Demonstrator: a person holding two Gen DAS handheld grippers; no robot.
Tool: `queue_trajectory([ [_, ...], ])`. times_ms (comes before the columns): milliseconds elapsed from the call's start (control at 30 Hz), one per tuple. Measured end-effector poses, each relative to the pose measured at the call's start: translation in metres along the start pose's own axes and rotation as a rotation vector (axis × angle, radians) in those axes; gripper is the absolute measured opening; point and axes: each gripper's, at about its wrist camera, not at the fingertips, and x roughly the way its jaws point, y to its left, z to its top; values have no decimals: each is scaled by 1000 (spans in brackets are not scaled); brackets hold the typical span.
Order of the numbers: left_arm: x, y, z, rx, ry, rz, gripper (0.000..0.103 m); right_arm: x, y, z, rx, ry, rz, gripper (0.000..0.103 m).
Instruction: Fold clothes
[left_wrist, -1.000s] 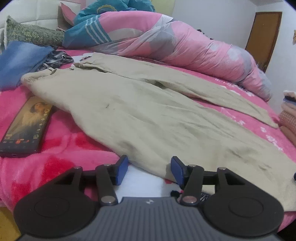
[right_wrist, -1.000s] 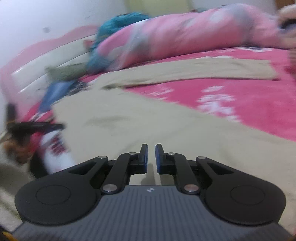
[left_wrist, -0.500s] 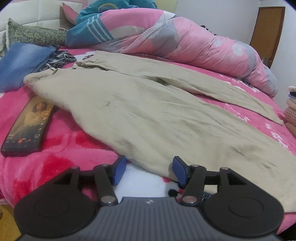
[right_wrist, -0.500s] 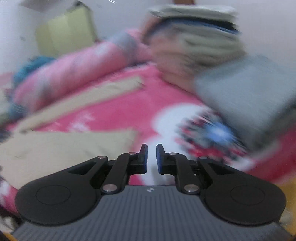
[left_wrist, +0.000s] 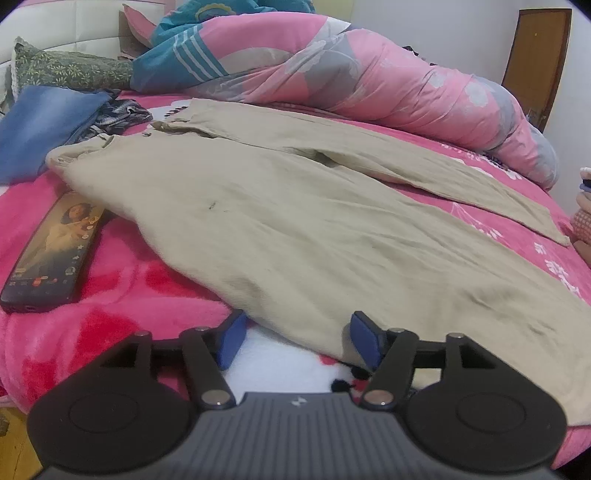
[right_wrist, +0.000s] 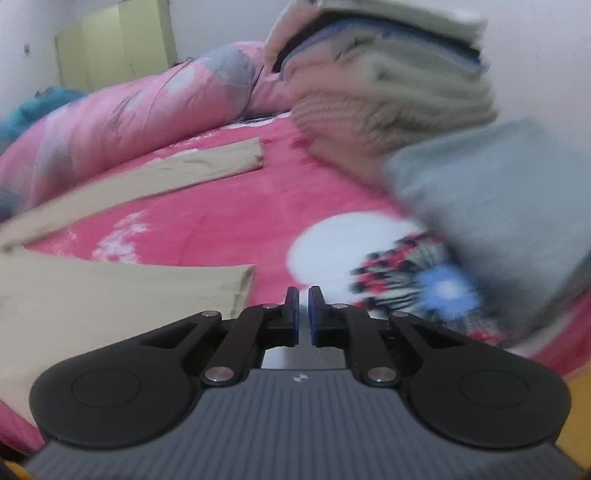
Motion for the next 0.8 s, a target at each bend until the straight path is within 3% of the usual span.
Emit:
queue_trajectory([
  [100, 1, -6, -1, 9, -3, 14, 70, -18, 18, -1, 126, 3, 276, 15],
  [133, 1, -7, -1, 8, -4, 17, 70, -22, 29, -3, 153, 17, 372, 29],
  [200, 0, -7, -1, -1, -4, 18, 70, -17, 69, -11, 145, 97, 568, 43],
  [300, -3, -5, -1, -14, -8, 10, 70, -4, 127, -28, 130, 232, 790, 44],
  [367, -4, -3, -1, -24, -11, 5, 70, 9, 156, -39, 129, 325, 866, 45],
  [433, -6, -1, -2, -38, -17, -4, 70, 27, 175, -49, 165, 439, 917, 45],
  [533, -6, 2, -3, -58, -26, -16, 70, 46, 178, -68, 281, 559, 893, 45],
  [667, -6, 3, -3, -58, -29, -21, 70, 37, 141, -78, 497, 496, 863, 43],
  [800, -4, 3, -3, -57, -30, -25, 72, 25, 110, -77, 616, 349, 798, 43],
])
